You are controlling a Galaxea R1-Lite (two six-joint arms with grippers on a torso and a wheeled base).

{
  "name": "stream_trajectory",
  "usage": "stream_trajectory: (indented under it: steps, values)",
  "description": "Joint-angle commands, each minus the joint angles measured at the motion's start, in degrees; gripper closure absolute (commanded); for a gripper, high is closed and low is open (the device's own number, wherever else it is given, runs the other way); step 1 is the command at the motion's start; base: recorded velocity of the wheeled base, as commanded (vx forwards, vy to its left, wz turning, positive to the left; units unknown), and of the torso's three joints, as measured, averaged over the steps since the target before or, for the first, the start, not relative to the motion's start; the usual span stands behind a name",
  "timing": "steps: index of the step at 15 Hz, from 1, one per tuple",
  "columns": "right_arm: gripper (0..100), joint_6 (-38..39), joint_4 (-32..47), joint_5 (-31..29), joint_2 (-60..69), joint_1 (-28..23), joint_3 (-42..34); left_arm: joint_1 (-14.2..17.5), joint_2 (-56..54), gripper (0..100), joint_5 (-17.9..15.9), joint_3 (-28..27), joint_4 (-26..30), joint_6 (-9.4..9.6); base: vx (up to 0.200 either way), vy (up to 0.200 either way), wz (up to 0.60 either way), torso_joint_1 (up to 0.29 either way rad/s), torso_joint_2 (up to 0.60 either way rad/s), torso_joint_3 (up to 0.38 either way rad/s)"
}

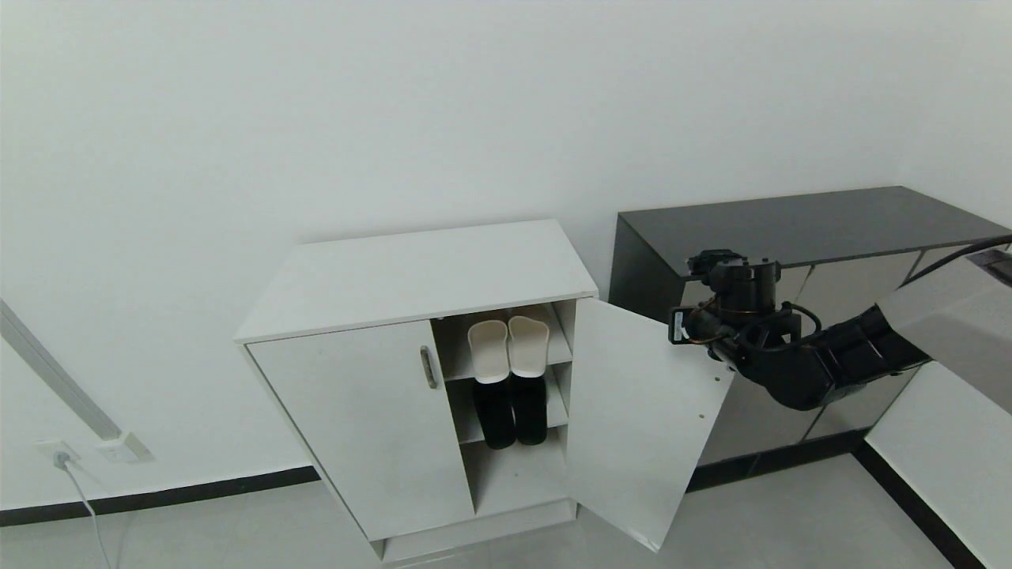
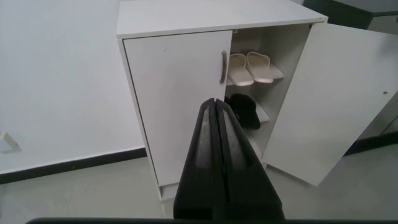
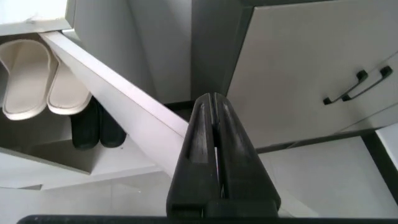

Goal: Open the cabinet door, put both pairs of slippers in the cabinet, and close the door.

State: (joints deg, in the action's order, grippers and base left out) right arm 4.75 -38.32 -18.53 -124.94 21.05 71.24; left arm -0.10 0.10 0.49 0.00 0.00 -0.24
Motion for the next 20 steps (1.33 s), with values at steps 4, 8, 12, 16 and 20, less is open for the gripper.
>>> stream_trajectory:
  steps: [4,8,12,16,20]
  values:
    - [100,-0.01,1.66,-0.02,-3.38,-0.93,2.67,0.01,-0.01,100,0.13,0.00,0.00,-0.02,0.000,0.000,0.00,0.000,0.00,0.000]
    - [100,0.08,1.75,-0.10,-3.38,-0.84,2.23,0.01,-0.01,100,0.13,0.00,0.00,-0.02,0.000,0.000,0.00,0.000,0.00,0.000]
    - [100,-0.01,1.84,-0.10,-0.74,1.71,-1.19,0.01,-0.01,100,0.13,0.00,0.00,-0.02,0.000,0.000,0.00,0.000,0.00,0.000]
    - [100,0.17,1.58,-0.10,3.48,6.81,-5.85,0.01,-0.01,100,0.13,0.00,0.00,-0.02,0.000,0.000,0.00,0.000,0.00,0.000]
    - [100,0.17,1.23,-0.02,7.61,10.85,-10.51,0.01,-0.01,100,0.13,0.00,0.00,-0.02,0.000,0.000,0.00,0.000,0.00,0.000]
